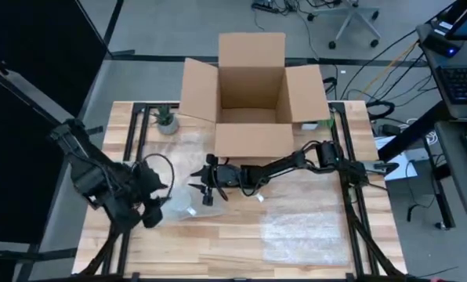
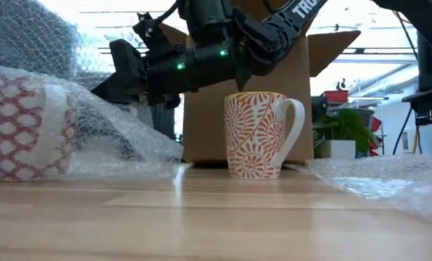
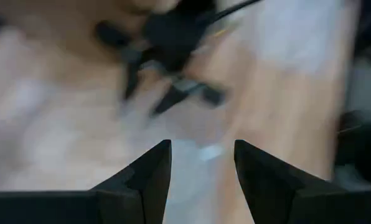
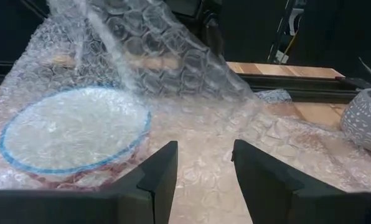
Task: Wrap mug
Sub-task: Wrap the red mug with the bubble wrap
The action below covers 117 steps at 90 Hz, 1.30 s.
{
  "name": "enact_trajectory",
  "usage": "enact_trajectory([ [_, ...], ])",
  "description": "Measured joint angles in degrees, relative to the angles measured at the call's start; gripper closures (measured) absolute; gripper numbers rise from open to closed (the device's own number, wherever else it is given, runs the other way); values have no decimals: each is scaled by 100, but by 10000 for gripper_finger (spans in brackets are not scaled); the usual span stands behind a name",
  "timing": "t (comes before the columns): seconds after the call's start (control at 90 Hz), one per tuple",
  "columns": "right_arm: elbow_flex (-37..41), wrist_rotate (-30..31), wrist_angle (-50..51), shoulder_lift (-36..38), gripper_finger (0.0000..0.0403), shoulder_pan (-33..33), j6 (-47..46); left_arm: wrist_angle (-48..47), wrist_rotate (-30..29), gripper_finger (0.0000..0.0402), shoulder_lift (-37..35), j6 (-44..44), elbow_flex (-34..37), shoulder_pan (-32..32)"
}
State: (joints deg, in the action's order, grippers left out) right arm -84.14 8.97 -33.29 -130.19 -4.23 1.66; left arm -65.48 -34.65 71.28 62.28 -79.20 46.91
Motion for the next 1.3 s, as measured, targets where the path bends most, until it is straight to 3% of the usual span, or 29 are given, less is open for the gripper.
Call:
enact_trajectory([
  [0.111, 0, -1, 66, 1, 261, 14, 13, 935, 247, 238, 315, -726, -6, -4],
  [0.222, 4, -4, 195, 2, 261, 12, 65, 754, 316, 238, 710, -737, -2, -47],
  [0.556, 4, -3, 173, 2, 261, 6, 71, -2469, 618, 238, 1453, 1510, 16, -270],
  [0.689, 4, -6, 112, 2, 261, 0, 71, -2219, 592, 238, 1322, 1218, 266, -366],
  [0.822, 4, -5, 54, 2, 261, 4, 57, -2207, 745, 238, 1111, 1327, 946, -457],
  [1.044, 4, -18, 85, 48, 261, -15, 49, -1125, 477, 238, 666, 1500, 2046, -461],
  [1.156, -89, -414, 137, 48, 261, -36, 98, -658, 550, 238, 473, 1541, 2487, -452],
  [1.3, -522, -892, 919, 160, 261, -158, 215, -435, 534, 238, 356, 1539, 2733, -437],
])
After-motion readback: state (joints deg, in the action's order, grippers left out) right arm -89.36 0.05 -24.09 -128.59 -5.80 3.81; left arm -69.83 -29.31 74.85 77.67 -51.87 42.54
